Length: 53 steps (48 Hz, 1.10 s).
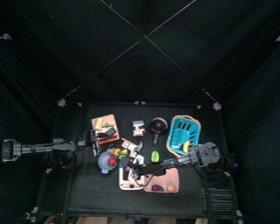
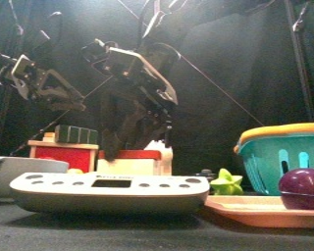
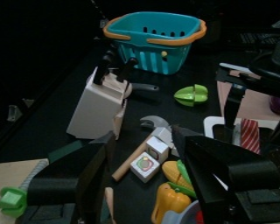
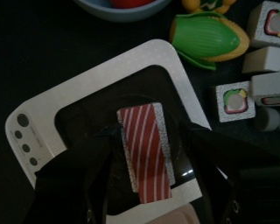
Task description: Grab salmon sushi
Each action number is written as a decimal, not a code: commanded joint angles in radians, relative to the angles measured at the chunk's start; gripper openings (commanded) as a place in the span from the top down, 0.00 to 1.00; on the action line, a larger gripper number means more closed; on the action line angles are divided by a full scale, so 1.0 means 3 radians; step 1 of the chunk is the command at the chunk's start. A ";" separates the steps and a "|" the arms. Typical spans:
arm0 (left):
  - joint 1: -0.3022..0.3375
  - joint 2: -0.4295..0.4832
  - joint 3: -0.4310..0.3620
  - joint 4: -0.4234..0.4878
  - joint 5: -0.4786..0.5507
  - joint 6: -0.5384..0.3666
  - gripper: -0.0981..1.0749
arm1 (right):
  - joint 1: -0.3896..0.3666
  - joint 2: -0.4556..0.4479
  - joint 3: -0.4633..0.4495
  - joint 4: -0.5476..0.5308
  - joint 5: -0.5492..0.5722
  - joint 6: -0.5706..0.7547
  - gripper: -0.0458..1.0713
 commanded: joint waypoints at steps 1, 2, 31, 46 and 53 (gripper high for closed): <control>0.0005 0.0005 -0.0041 0.0000 -0.0015 0.0005 0.15 | -0.0020 -0.0235 -0.0046 -0.0082 -0.0031 0.0000 0.17; 0.0005 0.0005 -0.0041 0.0000 -0.0010 0.0005 0.15 | -0.0020 -0.0256 -0.0041 -0.0092 -0.0036 0.0000 0.17; -0.0276 0.0026 -0.0102 0.0169 -0.0015 0.0010 0.15 | -0.0015 -0.0859 0.0752 -0.0138 -0.0941 0.0061 0.17; -0.0532 0.0266 -0.0194 0.0230 -0.0015 0.0010 0.14 | -0.0036 -0.1222 0.1299 -0.0138 -0.1519 0.0056 0.17; -0.0634 0.0455 -0.0271 0.0368 -0.0010 0.0005 0.14 | -0.0036 -0.1345 0.1483 -0.0225 -0.1560 0.0051 0.17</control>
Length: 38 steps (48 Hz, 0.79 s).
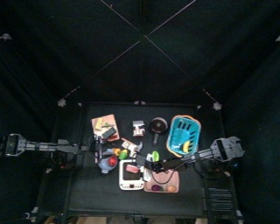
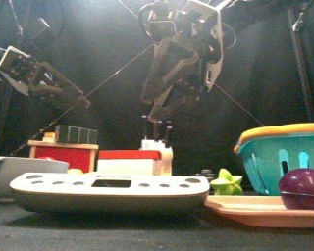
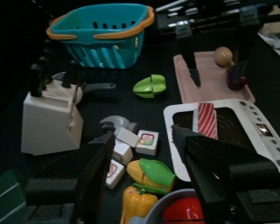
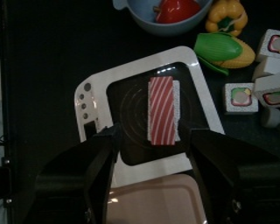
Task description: Grab salmon sushi
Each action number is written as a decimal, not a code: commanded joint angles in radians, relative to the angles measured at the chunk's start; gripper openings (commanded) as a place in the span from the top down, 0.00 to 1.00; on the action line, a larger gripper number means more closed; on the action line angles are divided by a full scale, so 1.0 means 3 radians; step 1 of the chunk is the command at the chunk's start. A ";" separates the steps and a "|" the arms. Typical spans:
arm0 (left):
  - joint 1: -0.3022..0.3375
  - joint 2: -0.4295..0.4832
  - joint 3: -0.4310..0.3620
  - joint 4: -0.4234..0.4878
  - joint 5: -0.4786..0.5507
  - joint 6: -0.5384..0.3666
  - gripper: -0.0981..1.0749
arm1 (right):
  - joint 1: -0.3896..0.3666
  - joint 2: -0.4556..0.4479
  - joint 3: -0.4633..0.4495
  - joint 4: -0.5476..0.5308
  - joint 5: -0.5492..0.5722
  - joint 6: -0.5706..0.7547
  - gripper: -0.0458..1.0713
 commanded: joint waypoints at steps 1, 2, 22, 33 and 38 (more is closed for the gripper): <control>-0.0066 0.0143 -0.0138 0.0092 -0.0020 0.0000 0.14 | -0.0026 -0.0205 0.0066 -0.0072 -0.0036 0.0000 0.17; -0.0077 0.0169 -0.0153 0.0107 -0.0020 0.0000 0.14 | -0.0026 -0.0215 0.0092 -0.0082 -0.0036 0.0000 0.17; -0.0322 0.0731 -0.0373 0.0302 -0.0015 -0.0031 0.14 | -0.0061 -0.0465 0.0516 -0.0061 -0.0297 0.0005 0.17; -0.0670 0.1166 -0.0445 -0.0082 -0.0164 -0.0020 0.14 | -0.0087 -0.0476 0.0665 -0.0041 -0.0435 0.0005 0.17; -0.0680 0.1401 -0.0547 -0.0092 -0.0205 -0.0010 0.14 | -0.0118 -0.0460 0.0685 -0.0036 -0.0506 0.0005 0.17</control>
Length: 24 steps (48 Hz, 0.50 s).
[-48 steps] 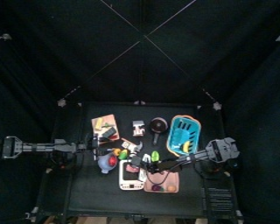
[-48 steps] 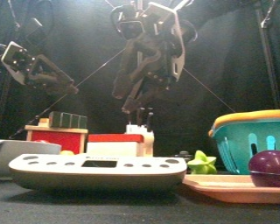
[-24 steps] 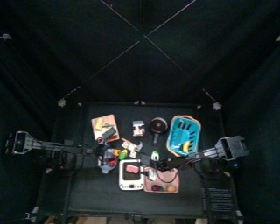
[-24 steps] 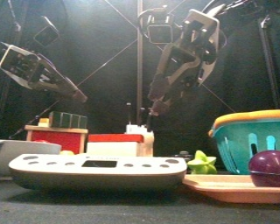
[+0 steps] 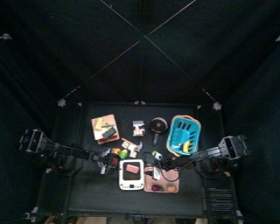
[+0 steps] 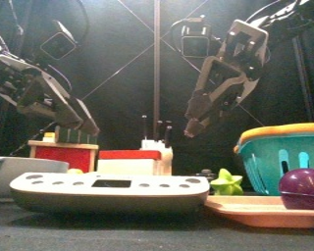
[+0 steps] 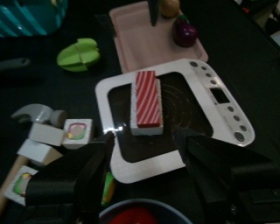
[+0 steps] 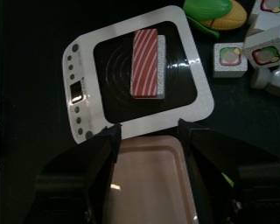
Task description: Grab salmon sushi
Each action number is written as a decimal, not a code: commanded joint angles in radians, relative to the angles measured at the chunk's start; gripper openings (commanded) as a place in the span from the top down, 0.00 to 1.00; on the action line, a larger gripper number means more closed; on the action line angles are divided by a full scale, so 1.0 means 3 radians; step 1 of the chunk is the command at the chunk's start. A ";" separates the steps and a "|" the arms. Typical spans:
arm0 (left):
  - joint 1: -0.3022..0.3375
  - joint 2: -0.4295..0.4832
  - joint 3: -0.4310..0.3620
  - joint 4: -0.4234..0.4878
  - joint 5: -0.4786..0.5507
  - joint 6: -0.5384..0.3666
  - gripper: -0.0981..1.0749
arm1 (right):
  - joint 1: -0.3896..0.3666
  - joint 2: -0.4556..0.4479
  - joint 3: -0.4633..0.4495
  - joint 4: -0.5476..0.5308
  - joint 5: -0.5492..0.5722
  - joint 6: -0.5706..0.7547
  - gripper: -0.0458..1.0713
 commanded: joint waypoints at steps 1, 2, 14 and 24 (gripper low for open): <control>-0.0010 0.0184 -0.0164 -0.0005 -0.0056 -0.0005 0.14 | -0.0036 -0.0102 -0.0026 0.0005 -0.0082 0.0000 0.17; -0.0020 0.0235 -0.0194 0.0020 -0.0056 -0.0010 0.14 | -0.0041 -0.0092 -0.0026 0.0005 -0.0092 0.0000 0.17; -0.0036 0.0430 -0.0337 0.0020 -0.0056 -0.0026 0.14 | -0.0046 -0.0046 -0.0020 -0.0015 -0.0123 -0.0005 0.17; -0.0031 0.0532 -0.0404 -0.0005 -0.0051 -0.0020 0.14 | -0.0051 0.0026 -0.0026 0.0005 -0.0123 -0.0005 0.17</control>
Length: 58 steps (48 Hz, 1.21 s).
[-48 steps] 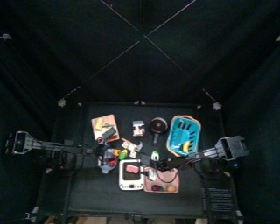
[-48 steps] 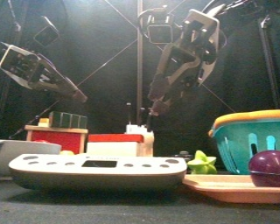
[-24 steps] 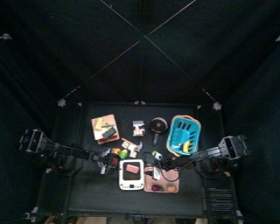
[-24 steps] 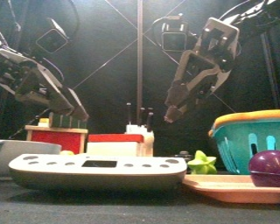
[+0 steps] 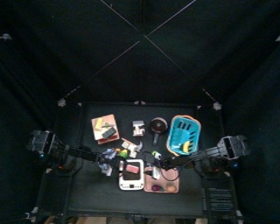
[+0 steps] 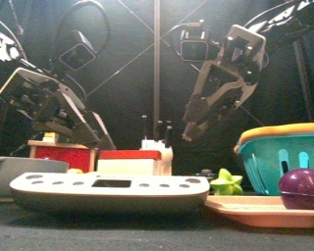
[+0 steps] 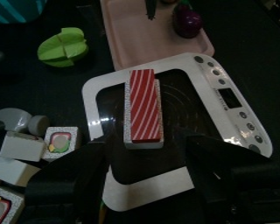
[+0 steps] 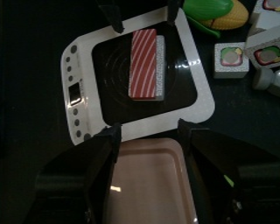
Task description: Grab salmon sushi
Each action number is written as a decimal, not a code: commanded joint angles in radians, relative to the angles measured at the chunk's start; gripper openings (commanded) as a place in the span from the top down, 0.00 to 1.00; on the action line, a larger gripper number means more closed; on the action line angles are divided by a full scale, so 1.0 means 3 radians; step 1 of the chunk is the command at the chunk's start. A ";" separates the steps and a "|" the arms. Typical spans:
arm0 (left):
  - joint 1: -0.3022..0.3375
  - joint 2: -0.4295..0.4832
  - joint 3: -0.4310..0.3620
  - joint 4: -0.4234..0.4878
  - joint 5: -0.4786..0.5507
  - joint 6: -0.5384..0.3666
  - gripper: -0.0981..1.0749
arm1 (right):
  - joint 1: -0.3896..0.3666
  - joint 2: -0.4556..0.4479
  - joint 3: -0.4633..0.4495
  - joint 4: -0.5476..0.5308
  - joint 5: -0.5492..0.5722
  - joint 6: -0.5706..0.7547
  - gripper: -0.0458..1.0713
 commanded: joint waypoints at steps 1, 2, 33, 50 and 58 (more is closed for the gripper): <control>0.0005 0.0031 -0.0082 -0.0010 -0.0026 0.0000 0.14 | -0.0020 -0.0031 -0.0036 0.0005 -0.0026 -0.0005 0.17; 0.0005 0.0051 -0.0092 -0.0010 -0.0020 0.0000 0.14 | -0.0020 -0.0026 -0.0036 0.0005 -0.0026 -0.0005 0.17; 0.0046 0.0327 -0.0322 -0.0005 0.0286 0.0005 0.14 | -0.0020 0.0020 -0.0046 0.0005 -0.0026 -0.0005 0.17; 0.0046 0.0322 -0.0327 0.0000 0.0291 0.0015 0.16 | -0.0020 0.0046 -0.0072 -0.0005 -0.0026 -0.0005 0.17; 0.0046 0.0327 -0.0332 0.0000 0.0291 0.0015 0.16 | -0.0020 0.0056 -0.0072 -0.0010 -0.0026 -0.0005 0.17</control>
